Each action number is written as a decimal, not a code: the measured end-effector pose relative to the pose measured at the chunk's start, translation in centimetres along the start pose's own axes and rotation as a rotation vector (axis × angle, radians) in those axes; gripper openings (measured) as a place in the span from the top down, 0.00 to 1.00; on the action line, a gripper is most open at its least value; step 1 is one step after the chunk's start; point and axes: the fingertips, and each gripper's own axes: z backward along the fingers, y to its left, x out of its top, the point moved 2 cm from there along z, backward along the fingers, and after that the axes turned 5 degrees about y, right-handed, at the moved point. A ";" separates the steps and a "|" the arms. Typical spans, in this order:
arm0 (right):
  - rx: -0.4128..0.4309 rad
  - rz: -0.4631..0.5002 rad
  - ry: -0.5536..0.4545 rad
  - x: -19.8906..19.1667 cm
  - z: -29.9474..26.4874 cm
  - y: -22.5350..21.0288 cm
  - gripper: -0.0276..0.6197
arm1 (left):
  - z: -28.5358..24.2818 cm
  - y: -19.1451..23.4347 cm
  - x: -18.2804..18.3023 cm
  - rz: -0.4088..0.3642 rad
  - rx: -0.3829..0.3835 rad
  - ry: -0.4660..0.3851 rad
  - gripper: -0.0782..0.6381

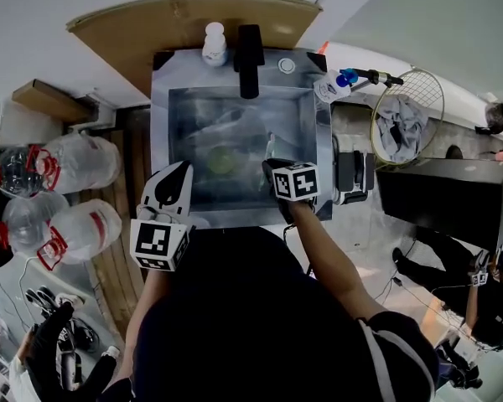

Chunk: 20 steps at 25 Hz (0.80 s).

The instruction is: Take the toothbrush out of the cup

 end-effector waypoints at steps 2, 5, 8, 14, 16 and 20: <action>0.016 -0.031 0.045 -0.3 -1.3 -0.4 0.88 | 0.1 0.7 -0.1 0.012 0.017 0.004 0.86; 0.048 -0.095 0.089 -0.5 -3.0 -1.2 0.88 | 0.4 1.7 -0.4 0.024 0.042 0.011 0.86; 0.055 -0.129 0.123 -0.4 -4.3 -1.9 0.88 | 0.6 2.6 -0.7 0.035 0.060 0.020 0.86; 0.024 -0.209 0.166 -0.9 -6.4 -3.3 0.88 | 1.1 4.0 -1.1 0.062 0.082 0.029 0.86; 0.005 -0.239 0.162 -1.0 -6.7 -3.7 0.88 | 1.2 4.2 -1.1 0.073 0.084 0.025 0.86; -0.009 -0.285 0.146 -0.9 -7.1 -4.0 0.88 | 1.4 4.5 -1.3 0.087 0.084 0.026 0.86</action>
